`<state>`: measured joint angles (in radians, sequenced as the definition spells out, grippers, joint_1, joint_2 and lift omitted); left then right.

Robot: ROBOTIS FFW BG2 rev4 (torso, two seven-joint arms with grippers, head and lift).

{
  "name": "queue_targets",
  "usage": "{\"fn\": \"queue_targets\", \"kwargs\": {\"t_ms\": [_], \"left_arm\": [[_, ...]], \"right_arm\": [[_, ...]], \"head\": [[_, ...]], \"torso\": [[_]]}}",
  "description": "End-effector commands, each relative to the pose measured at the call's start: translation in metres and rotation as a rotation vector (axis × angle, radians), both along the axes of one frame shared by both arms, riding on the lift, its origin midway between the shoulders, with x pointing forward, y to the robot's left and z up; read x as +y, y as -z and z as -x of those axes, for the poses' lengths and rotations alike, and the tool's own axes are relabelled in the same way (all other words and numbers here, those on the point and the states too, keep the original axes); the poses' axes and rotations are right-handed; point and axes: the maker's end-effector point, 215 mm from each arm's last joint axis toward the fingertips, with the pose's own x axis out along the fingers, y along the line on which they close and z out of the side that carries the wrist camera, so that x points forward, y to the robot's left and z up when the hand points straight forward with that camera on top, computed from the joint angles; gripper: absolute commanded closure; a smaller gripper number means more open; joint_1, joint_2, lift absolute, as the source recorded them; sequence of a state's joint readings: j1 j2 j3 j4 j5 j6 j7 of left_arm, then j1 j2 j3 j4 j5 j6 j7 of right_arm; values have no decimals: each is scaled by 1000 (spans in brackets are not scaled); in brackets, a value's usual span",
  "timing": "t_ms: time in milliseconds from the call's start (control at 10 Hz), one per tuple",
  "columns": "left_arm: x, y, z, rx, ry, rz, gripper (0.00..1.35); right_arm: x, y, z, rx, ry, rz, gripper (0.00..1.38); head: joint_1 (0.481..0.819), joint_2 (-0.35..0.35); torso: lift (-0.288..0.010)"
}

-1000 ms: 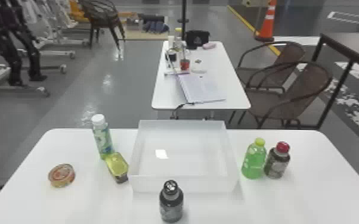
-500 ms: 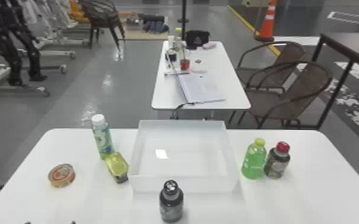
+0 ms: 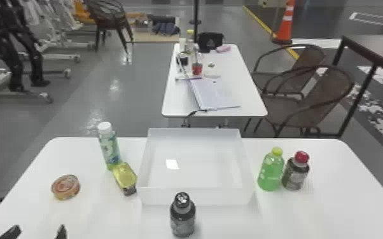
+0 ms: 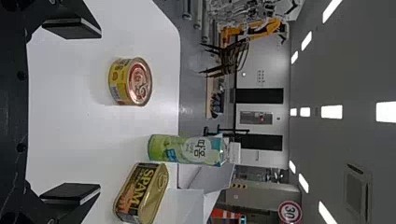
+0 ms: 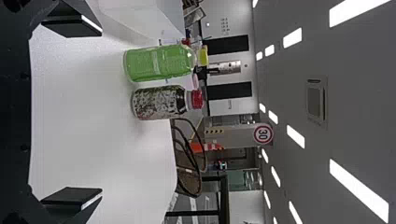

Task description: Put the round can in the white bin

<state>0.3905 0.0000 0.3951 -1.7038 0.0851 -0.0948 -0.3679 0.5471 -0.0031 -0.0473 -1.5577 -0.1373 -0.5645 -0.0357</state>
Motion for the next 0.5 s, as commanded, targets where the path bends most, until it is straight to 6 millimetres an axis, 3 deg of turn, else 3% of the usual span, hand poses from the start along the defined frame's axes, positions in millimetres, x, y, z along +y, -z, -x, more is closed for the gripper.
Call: {"fn": "queue_targets", "kwargs": {"t_ms": [0,200,400], "left_arm": [[26,-2,-8,5,-25,-13,139],[44,-6,-20,17,-17,-32,139],[42,1,-34,50,39,-1,139]], "right_arm": [[1,0,0,0,1,-5,91],[1,0,-1,0,1,-5,91],[1,1,-1,0,1,-5,91]], "head": [[549,0],[549,0],[549,0]], "torso": [[-100],[-100],[-100]]}}
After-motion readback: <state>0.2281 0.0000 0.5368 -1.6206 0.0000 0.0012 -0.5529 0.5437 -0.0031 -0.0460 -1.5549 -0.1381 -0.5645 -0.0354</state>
